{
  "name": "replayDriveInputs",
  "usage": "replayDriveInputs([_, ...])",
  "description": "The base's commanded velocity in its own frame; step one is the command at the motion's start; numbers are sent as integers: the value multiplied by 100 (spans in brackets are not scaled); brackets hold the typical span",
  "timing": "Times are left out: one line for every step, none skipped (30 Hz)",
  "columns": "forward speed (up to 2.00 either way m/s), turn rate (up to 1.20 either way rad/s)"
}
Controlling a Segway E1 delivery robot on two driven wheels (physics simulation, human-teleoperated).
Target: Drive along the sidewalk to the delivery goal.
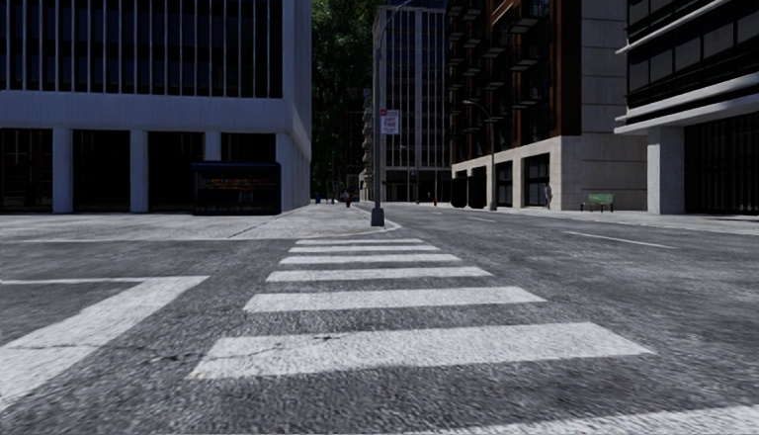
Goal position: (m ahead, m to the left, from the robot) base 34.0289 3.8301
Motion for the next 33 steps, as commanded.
replayDriveInputs([200, 0])
replayDriveInputs([200, 0])
replayDriveInputs([200, 0])
replayDriveInputs([200, 0])
replayDriveInputs([200, 0])
replayDriveInputs([200, 0])
replayDriveInputs([200, 0])
replayDriveInputs([200, 0])
replayDriveInputs([200, 0])
replayDriveInputs([200, 0])
replayDriveInputs([200, 0])
replayDriveInputs([200, 0])
replayDriveInputs([200, 0])
replayDriveInputs([200, 0])
replayDriveInputs([200, 0])
replayDriveInputs([200, 0])
replayDriveInputs([200, 0])
replayDriveInputs([200, 0])
replayDriveInputs([200, 0])
replayDriveInputs([200, 0])
replayDriveInputs([200, 0])
replayDriveInputs([200, 0])
replayDriveInputs([200, 0])
replayDriveInputs([200, 0])
replayDriveInputs([200, 0])
replayDriveInputs([200, 0])
replayDriveInputs([200, 0])
replayDriveInputs([200, 0])
replayDriveInputs([200, 0])
replayDriveInputs([200, 0])
replayDriveInputs([200, 0])
replayDriveInputs([200, 0])
replayDriveInputs([200, 0])
